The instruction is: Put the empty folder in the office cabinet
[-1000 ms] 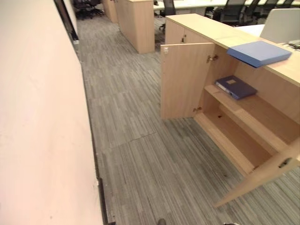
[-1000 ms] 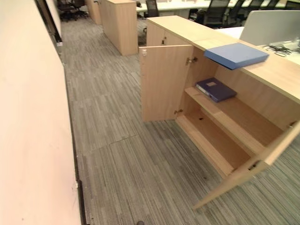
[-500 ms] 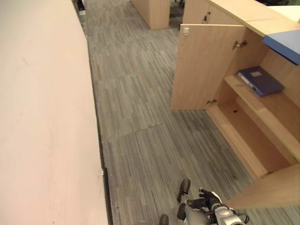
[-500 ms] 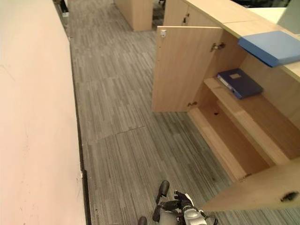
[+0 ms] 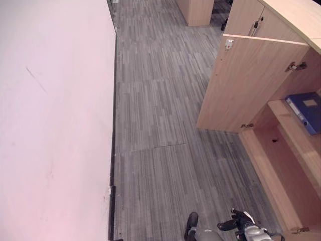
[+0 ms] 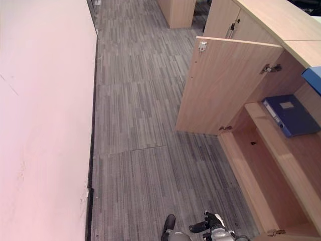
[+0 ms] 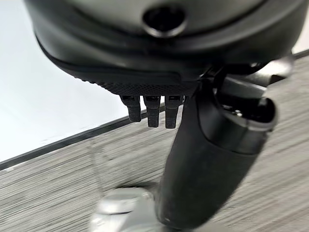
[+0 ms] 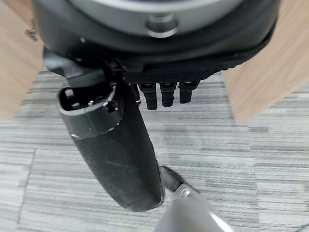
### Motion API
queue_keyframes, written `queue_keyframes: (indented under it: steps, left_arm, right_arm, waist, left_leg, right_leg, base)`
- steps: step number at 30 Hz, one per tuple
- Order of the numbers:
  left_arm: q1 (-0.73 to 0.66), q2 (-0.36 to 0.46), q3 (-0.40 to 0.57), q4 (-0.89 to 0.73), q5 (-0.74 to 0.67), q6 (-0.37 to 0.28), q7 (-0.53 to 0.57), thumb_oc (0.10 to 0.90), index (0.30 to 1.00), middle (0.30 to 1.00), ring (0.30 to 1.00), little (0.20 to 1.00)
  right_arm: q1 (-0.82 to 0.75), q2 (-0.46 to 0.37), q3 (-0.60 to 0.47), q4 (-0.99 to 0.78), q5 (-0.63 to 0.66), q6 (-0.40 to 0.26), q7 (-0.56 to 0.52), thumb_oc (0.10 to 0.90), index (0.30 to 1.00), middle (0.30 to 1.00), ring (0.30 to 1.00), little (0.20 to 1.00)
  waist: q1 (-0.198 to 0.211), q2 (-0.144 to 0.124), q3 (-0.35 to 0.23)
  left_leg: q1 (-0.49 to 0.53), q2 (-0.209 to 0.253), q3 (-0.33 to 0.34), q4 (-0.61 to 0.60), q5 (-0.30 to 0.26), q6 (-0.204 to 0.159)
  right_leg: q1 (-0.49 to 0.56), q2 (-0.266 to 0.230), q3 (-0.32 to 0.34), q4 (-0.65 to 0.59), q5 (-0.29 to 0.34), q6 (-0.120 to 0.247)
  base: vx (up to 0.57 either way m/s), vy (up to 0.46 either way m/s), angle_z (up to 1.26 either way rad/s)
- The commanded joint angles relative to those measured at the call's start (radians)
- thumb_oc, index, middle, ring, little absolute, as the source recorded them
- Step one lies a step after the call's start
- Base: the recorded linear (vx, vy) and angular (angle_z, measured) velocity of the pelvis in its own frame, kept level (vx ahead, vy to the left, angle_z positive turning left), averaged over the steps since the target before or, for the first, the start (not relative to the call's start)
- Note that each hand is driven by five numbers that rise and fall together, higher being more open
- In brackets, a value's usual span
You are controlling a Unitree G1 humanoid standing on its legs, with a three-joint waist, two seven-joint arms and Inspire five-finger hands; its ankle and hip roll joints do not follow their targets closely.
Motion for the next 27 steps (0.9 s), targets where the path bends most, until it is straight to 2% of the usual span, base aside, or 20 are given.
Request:
queue_keyframes:
  steps: [1, 2, 4, 6, 8, 9, 11, 12, 14, 15, 16, 17, 18, 19, 21, 22, 24, 27]
  left_arm:
    - [0.017, 0.025, -0.006, -0.009, -0.002, -0.001, 0.020, 0.800, 0.900, 0.900, 0.900, 0.900]
    - [0.019, 0.025, 0.003, -0.004, -0.016, 0.000, 0.018, 0.800, 0.900, 0.900, 0.900, 0.900]
    - [0.022, 0.024, 0.010, 0.003, -0.021, 0.000, 0.016, 0.800, 0.900, 0.900, 0.900, 0.900]
    - [0.029, 0.024, 0.024, 0.009, -0.030, 0.001, 0.012, 0.800, 0.900, 0.900, 0.900, 0.900]
    - [0.040, 0.028, 0.037, 0.007, -0.036, 0.004, 0.006, 0.800, 0.900, 0.900, 0.900, 0.900]
    - [0.043, 0.032, 0.041, 0.004, -0.043, 0.006, 0.005, 0.800, 0.900, 0.900, 0.900, 0.900]
    - [0.047, 0.035, 0.058, -0.012, -0.076, 0.004, 0.010, 0.800, 0.900, 0.900, 0.900, 0.900]
    - [0.050, 0.037, 0.067, -0.024, -0.091, 0.002, 0.013, 0.800, 0.900, 0.900, 0.900, 0.900]
    - [0.056, 0.034, 0.073, -0.059, -0.112, -0.004, 0.016, 0.800, 0.900, 0.900, 0.900, 0.900]
    - [0.059, 0.033, 0.071, -0.079, -0.115, -0.008, 0.017, 0.800, 0.900, 0.900, 0.900, 0.900]
    - [0.062, 0.038, 0.069, -0.103, -0.116, -0.011, 0.021, 0.800, 0.900, 0.900, 0.900, 0.900]
    - [0.065, 0.040, 0.066, -0.114, -0.115, -0.009, 0.021, 0.800, 0.900, 0.900, 0.900, 0.900]
    - [0.069, 0.046, 0.060, -0.132, -0.112, -0.008, 0.024, 0.800, 0.900, 0.900, 0.900, 0.900]
    - [0.070, 0.046, 0.060, -0.132, -0.112, -0.008, 0.024, 0.800, 0.900, 0.900, 0.900, 0.900]
    - [0.070, 0.043, 0.063, -0.117, -0.120, -0.007, 0.030, 0.800, 0.900, 0.900, 0.900, 0.900]
    - [0.071, 0.039, 0.068, -0.106, -0.129, -0.006, 0.034, 0.800, 0.900, 0.900, 0.900, 0.900]
    - [0.095, 0.023, 0.098, -0.010, -0.115, 0.004, 0.031, 0.800, 0.900, 0.900, 0.900, 0.900]
    - [0.101, 0.023, 0.107, 0.017, -0.106, 0.007, 0.034, 0.800, 0.900, 0.900, 0.900, 0.900]
  right_arm:
    - [0.017, -0.002, 0.007, 0.036, 0.056, 0.001, -0.014, 0.800, 0.900, 0.900, 0.900, 0.900]
    - [0.028, 0.002, -0.033, 0.046, 0.135, -0.007, -0.009, 0.800, 0.900, 0.900, 0.900, 0.900]
    - [0.035, 0.005, -0.047, 0.054, 0.156, -0.010, -0.007, 0.800, 0.900, 0.900, 0.900, 0.900]
    - [0.044, 0.012, -0.050, 0.063, 0.155, -0.010, -0.004, 0.800, 0.900, 0.900, 0.900, 0.900]
    - [0.055, 0.017, -0.043, 0.073, 0.143, -0.010, -0.005, 0.800, 0.900, 0.900, 0.900, 0.900]
    - [0.058, 0.016, -0.041, 0.076, 0.138, -0.007, -0.007, 0.800, 0.900, 0.900, 0.900, 0.900]
    - [0.061, 0.012, -0.038, 0.086, 0.131, -0.001, -0.011, 0.800, 0.900, 0.900, 0.900, 0.900]
    - [0.061, 0.010, -0.039, 0.088, 0.130, 0.001, -0.012, 0.800, 0.900, 0.900, 0.900, 0.900]
    - [0.054, 0.004, -0.044, 0.091, 0.133, 0.004, -0.020, 0.800, 0.900, 0.900, 0.900, 0.900]
    - [0.053, 0.003, -0.045, 0.092, 0.131, 0.004, -0.022, 0.800, 0.900, 0.900, 0.900, 0.900]
    - [0.053, 0.001, -0.038, 0.095, 0.120, 0.006, -0.021, 0.800, 0.900, 0.900, 0.900, 0.900]
    - [0.055, 0.001, -0.035, 0.099, 0.112, 0.008, -0.022, 0.800, 0.900, 0.900, 0.900, 0.900]
    - [0.058, 0.000, -0.028, 0.107, 0.092, 0.007, -0.024, 0.800, 0.900, 0.900, 0.900, 0.900]
    - [0.058, 0.000, -0.028, 0.107, 0.092, 0.007, -0.024, 0.800, 0.900, 0.900, 0.900, 0.900]
    - [0.063, 0.000, -0.028, 0.123, 0.081, 0.008, -0.032, 0.800, 0.900, 0.900, 0.900, 0.900]
    - [0.066, 0.000, -0.033, 0.129, 0.080, 0.009, -0.034, 0.800, 0.900, 0.900, 0.900, 0.900]
    - [0.085, 0.005, -0.043, 0.149, 0.056, 0.016, -0.021, 0.800, 0.900, 0.900, 0.900, 0.900]
    - [0.093, 0.008, -0.047, 0.153, 0.046, 0.020, -0.013, 0.800, 0.900, 0.900, 0.900, 0.900]
  waist:
    - [0.006, 0.006, -0.005]
    - [0.003, 0.009, -0.005]
    - [0.002, 0.010, -0.007]
    - [-0.004, 0.002, -0.013]
    - [0.006, -0.016, -0.003]
    - [0.011, -0.035, 0.007]
    - [0.027, -0.061, 0.029]
    - [0.037, -0.076, 0.042]
    - [0.065, -0.091, 0.058]
    - [0.079, -0.094, 0.062]
    - [0.101, -0.096, 0.065]
    - [0.112, -0.088, 0.065]
    - [0.132, -0.060, 0.055]
    - [0.133, -0.063, 0.059]
    - [0.148, -0.057, 0.057]
    - [0.154, -0.055, 0.058]
    - [0.170, -0.031, 0.021]
    - [0.171, -0.025, -0.003]
  left_leg:
    - [0.029, 0.028, 0.015, -0.070, 0.059, -0.004]
    - [0.027, 0.040, 0.030, -0.033, 0.065, -0.009]
    - [0.028, 0.045, 0.039, -0.009, 0.068, -0.009]
    - [0.007, 0.051, 0.071, 0.087, 0.098, -0.016]
    - [-0.053, 0.031, 0.093, 0.277, 0.161, -0.019]
    - [-0.110, 0.012, 0.096, 0.404, 0.195, -0.014]
    - [-0.191, 0.005, 0.128, 0.583, 0.228, -0.004]
    - [-0.241, 0.004, 0.148, 0.635, 0.220, 0.010]
    - [-0.367, -0.005, 0.172, 0.671, 0.136, 0.042]
    - [-0.408, -0.007, 0.177, 0.622, 0.110, 0.050]
    - [-0.449, -0.003, 0.177, 0.462, 0.127, 0.042]
    - [-0.453, 0.005, 0.171, 0.359, 0.153, 0.033]
    - [-0.461, 0.043, 0.127, 0.116, 0.284, 0.001]
    - [-0.450, 0.042, 0.129, 0.104, 0.290, 0.000]
    - [-0.491, 0.069, 0.101, -0.040, 0.328, -0.018]
    - [-0.507, 0.072, 0.091, -0.069, 0.337, -0.027]
    - [-0.462, 0.070, 0.032, -0.086, 0.361, -0.042]
    - [-0.429, 0.061, 0.027, -0.086, 0.369, -0.044]
  right_leg:
    - [-0.069, 0.033, 0.046, 0.030, -0.008, 0.065]
    - [-0.063, 0.050, 0.062, 0.046, -0.032, 0.053]
    - [-0.056, 0.058, 0.071, 0.051, -0.045, 0.044]
    - [-0.028, 0.067, 0.089, 0.039, -0.059, 0.030]
    - [0.035, 0.088, 0.119, -0.001, -0.067, 0.015]
    - [0.063, 0.084, 0.132, -0.019, -0.067, 0.007]
    - [0.113, 0.084, 0.149, -0.036, -0.077, -0.011]
    - [0.132, 0.074, 0.157, -0.038, -0.080, -0.015]
    - [0.173, 0.068, 0.186, -0.042, -0.089, -0.014]
    - [0.195, 0.068, 0.200, -0.043, -0.099, -0.009]
    - [0.221, 0.062, 0.212, -0.043, -0.113, 0.002]
    - [0.241, 0.070, 0.215, -0.047, -0.121, 0.007]
    - [0.284, 0.091, 0.229, -0.054, -0.142, 0.014]
    - [0.289, 0.088, 0.230, -0.054, -0.144, 0.014]
    - [0.331, 0.088, 0.253, -0.054, -0.172, 0.020]
    - [0.347, 0.091, 0.268, -0.051, -0.182, 0.021]
    - [0.387, 0.092, 0.322, -0.050, -0.210, 0.037]
    - [0.396, 0.072, 0.325, -0.050, -0.214, 0.051]
  base:
    - [0.21, -0.156, 0.06]
    - [0.15, -0.117, 0.01]
    - [0.15, -0.090, -0.12]
    - [0.16, -0.106, -0.23]
    - [0.16, -0.150, -0.16]
    - [0.15, -0.170, -0.30]
    - [0.14, -0.158, -0.57]
    - [0.11, -0.096, -0.58]
    - [0.13, -0.029, -0.42]
    - [0.22, 0.046, -0.35]
    - [0.26, 0.078, -0.30]
    - [0.40, 0.147, -0.18]
    - [0.29, 0.101, -0.27]
    - [0.31, 0.112, -0.44]
    - [0.27, 0.088, -0.29]
    - [0.40, 0.179, -0.31]
    - [0.42, 0.305, -0.81]
    - [0.25, 0.276, -0.76]
